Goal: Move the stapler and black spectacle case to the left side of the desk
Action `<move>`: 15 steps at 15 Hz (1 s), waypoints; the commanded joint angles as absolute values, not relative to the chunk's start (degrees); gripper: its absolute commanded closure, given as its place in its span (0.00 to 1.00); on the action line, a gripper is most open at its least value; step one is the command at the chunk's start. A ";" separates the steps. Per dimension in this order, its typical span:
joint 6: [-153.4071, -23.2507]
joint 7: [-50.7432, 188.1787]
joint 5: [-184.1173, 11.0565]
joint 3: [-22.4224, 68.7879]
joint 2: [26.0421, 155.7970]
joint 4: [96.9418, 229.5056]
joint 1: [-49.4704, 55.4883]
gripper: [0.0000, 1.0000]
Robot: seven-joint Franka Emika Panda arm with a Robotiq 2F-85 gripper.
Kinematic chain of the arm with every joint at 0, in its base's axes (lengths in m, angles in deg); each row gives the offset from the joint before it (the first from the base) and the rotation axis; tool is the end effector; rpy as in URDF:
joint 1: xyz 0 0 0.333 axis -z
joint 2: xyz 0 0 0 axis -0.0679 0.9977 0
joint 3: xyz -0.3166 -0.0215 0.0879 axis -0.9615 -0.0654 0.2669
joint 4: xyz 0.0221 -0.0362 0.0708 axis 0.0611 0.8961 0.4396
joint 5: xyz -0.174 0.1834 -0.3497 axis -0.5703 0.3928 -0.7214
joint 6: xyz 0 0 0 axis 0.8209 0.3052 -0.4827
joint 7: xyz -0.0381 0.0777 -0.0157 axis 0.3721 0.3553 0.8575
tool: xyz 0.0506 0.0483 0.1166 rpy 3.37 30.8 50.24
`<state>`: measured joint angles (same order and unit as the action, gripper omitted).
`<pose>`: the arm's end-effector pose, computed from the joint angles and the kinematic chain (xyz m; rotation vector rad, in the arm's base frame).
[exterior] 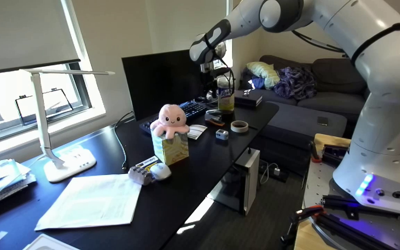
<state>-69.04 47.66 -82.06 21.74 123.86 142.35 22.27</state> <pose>0.7243 -0.2992 0.1957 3.1188 -0.1734 -0.1662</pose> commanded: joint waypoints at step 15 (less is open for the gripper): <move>-62.59 74.10 -79.77 17.44 127.37 141.62 21.18 0.00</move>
